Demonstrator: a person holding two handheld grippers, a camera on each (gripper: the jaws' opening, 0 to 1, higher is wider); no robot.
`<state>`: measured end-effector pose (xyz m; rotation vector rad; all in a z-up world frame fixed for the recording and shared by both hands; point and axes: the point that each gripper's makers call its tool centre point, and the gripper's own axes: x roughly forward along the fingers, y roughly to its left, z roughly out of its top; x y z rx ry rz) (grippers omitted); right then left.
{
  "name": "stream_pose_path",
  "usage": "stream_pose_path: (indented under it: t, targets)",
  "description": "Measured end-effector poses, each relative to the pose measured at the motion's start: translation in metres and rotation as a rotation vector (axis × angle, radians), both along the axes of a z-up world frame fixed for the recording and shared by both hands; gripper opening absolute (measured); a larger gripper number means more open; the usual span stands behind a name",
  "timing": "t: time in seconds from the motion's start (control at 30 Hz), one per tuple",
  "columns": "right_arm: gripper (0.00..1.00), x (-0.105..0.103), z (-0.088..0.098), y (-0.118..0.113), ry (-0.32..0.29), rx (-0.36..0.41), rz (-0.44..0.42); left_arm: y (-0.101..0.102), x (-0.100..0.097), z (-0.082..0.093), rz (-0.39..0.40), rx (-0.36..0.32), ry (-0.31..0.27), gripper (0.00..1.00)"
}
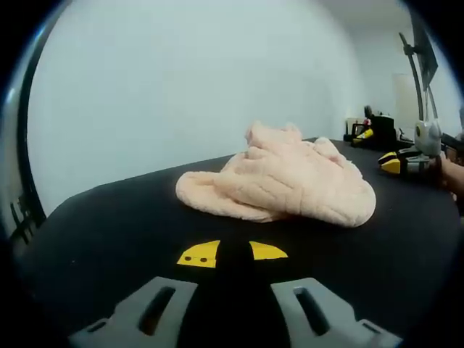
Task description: Fold the towel on the table until its edges align and the towel forms a compact rectangular stack.
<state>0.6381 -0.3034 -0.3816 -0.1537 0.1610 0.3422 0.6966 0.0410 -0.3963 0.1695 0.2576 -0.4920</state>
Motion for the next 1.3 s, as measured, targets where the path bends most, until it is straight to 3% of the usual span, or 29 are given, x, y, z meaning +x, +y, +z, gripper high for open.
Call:
stream_pose_path:
  t: [0.13,0.2,0.3,0.47,0.6,0.67,0.7,0.73,0.77,0.8,0.87,0.93,0.97,1.03,1.13,1.17,1.23,1.3]
  targets:
    - [0.16,-0.001,0.005,-0.001,-0.011,0.022,-0.002,0.000,-0.003,0.000,0.001,0.000,-0.002,0.16]
    - [0.16,0.000,0.012,-0.003,-0.018,0.101,-0.030,0.001,-0.003,0.000,0.003,0.003,-0.004,0.16]
    - [0.16,-0.002,0.022,0.005,-0.038,0.222,0.010,-0.001,-0.004,0.000,-0.003,0.009,-0.010,0.16]
    - [0.16,0.003,0.010,0.012,0.018,0.162,0.031,-0.005,-0.002,0.000,-0.024,0.035,-0.028,0.16]
    - [0.15,0.002,0.015,0.027,0.033,0.133,0.028,-0.006,-0.003,0.001,-0.035,0.039,-0.031,0.16]
    - [0.15,0.003,0.023,0.043,0.041,0.156,0.028,-0.008,-0.004,0.001,-0.041,0.044,-0.032,0.16]
    - [0.15,0.007,0.030,0.054,0.037,0.170,0.048,-0.009,-0.004,0.000,-0.043,0.050,-0.035,0.16]
    - [0.15,0.013,0.035,0.071,0.048,0.139,0.059,-0.007,-0.004,0.001,-0.041,0.057,-0.038,0.17]
    - [0.15,0.018,0.036,0.081,0.070,0.059,0.057,-0.004,-0.002,0.001,-0.030,0.061,-0.043,0.20]
    - [0.15,0.020,0.046,0.099,0.053,0.033,0.085,-0.001,0.003,0.002,-0.017,0.058,-0.045,0.23]
    - [0.15,0.032,0.062,0.119,0.049,0.055,0.096,0.002,0.004,0.002,-0.005,0.034,-0.034,0.26]
    - [0.13,0.064,0.071,0.131,0.080,0.090,0.094,0.000,0.001,0.002,-0.009,0.033,-0.031,0.26]
    - [0.12,0.058,0.075,0.147,0.113,0.111,0.100,-0.002,0.000,0.002,-0.012,0.036,-0.032,0.25]
    - [0.12,0.072,0.064,0.169,0.184,0.105,0.140,-0.005,-0.002,0.002,-0.022,0.049,-0.037,0.23]
    - [0.12,0.103,0.050,0.161,0.216,0.037,0.084,-0.003,-0.002,0.002,-0.024,0.051,-0.039,0.24]
    - [0.12,0.119,0.043,0.157,0.246,0.097,0.065,-0.003,-0.001,0.002,-0.022,0.046,-0.038,0.24]
    - [0.12,0.122,0.040,0.155,0.304,0.184,0.040,-0.002,0.001,0.003,-0.018,0.042,-0.038,0.25]
    - [0.12,0.131,0.033,0.145,0.300,0.129,-0.016,-0.004,0.000,0.003,-0.018,0.046,-0.038,0.24]
